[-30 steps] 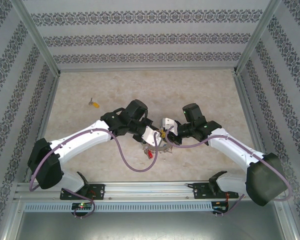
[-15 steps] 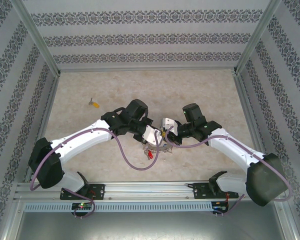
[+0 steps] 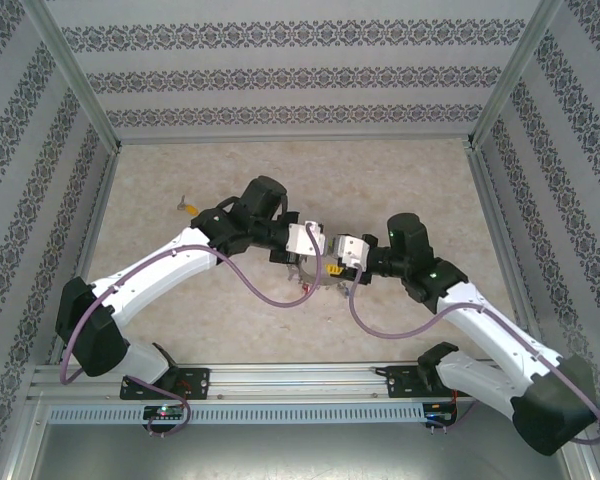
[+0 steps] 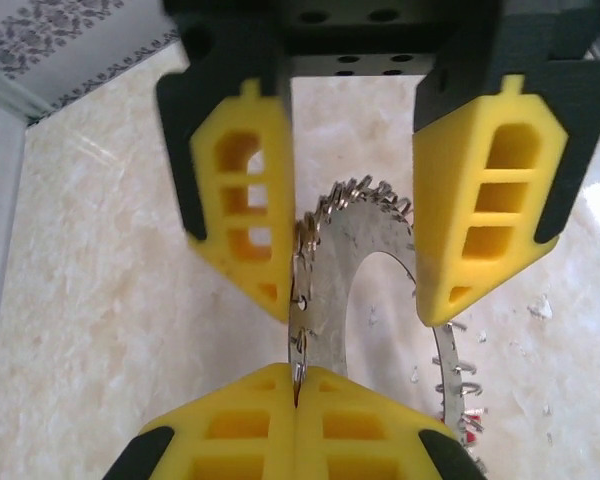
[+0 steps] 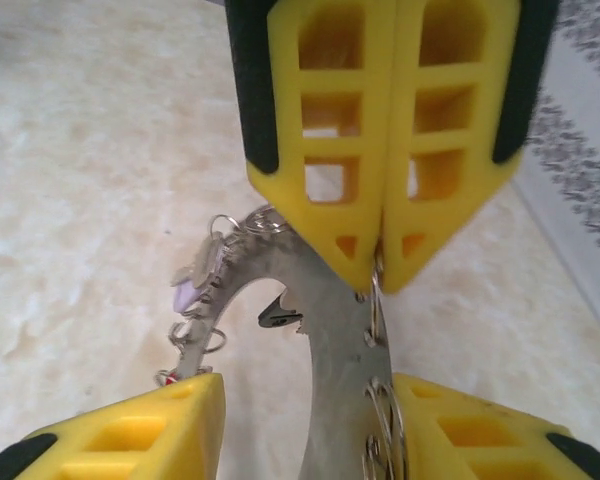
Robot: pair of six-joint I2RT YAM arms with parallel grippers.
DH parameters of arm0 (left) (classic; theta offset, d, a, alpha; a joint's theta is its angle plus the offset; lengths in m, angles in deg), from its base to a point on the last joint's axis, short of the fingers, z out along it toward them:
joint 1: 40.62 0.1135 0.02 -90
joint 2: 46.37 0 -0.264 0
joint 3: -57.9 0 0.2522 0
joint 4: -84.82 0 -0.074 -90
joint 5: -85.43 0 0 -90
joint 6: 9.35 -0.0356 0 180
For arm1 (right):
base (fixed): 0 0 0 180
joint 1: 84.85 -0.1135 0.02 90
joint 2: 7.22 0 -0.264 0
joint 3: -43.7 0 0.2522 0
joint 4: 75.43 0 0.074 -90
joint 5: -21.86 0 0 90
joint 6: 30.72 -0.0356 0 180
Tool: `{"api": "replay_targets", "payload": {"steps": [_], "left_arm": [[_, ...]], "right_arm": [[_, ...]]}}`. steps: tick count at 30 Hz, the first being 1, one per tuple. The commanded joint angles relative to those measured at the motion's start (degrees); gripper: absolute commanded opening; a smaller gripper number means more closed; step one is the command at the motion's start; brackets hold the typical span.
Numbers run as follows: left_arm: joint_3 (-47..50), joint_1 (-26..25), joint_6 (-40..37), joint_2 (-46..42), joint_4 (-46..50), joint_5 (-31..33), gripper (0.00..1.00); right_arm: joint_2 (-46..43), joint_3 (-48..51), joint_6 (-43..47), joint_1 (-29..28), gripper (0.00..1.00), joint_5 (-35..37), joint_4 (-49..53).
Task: Put the keys on the keyring
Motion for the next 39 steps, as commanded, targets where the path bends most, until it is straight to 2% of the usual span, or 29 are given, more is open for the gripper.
{"api": "replay_targets", "payload": {"steps": [1,7,11,13,17,19,22,25,32,39], "left_arm": [[-5.02,1.85,11.57,0.87,4.26,1.05,0.0],[-7.06,3.32,23.27,1.49,4.93,2.21,0.0],[-7.75,5.4,31.37,1.66,4.18,1.63,0.0],[-7.85,6.07,33.55,1.73,3.93,0.11,0.0],[-4.09,6.12,31.23,-0.31,0.55,-2.24,0.0],[-0.48,6.12,28.93,-2.19,-2.78,-2.76,0.0],[2.51,6.12,26.24,-3.43,-5.53,-5.35,0.0],[4.84,6.04,22.9,-4.28,-6.68,-8.62,0.0],[6.59,6.03,21.53,-5.38,-7.75,-9.87,0.0],[7.26,6.03,21.05,-5.8,-8.48,-10.96,0.0]], "right_arm": [[-3.09,2.54,-0.06,0.77,0.5,7.68,-2.86],[-7.16,4.07,-2.38,1.12,0.53,18.09,-6.71],[-8.85,3.09,-2.04,1.22,0.56,19.21,-5.52],[-9.32,2.46,-2.8,1.19,0.57,17.59,-5.05],[-8.51,1.3,-5.44,1.22,0.52,7.06,-5.53],[-5.76,0.07,-7.74,1.14,0.44,1.23,-7.32],[0.02,-3.22,-9.43,0.17,0.37,-2.62,-7.64],[4.6,-6.18,-9.29,-0.71,0.36,-4.14,-7.89],[10.73,-10.28,-6.99,-1.62,0.36,-6.51,-5.43],[14.79,-12.57,-5.25,-3.82,0.35,-5.38,-2.87]]}}
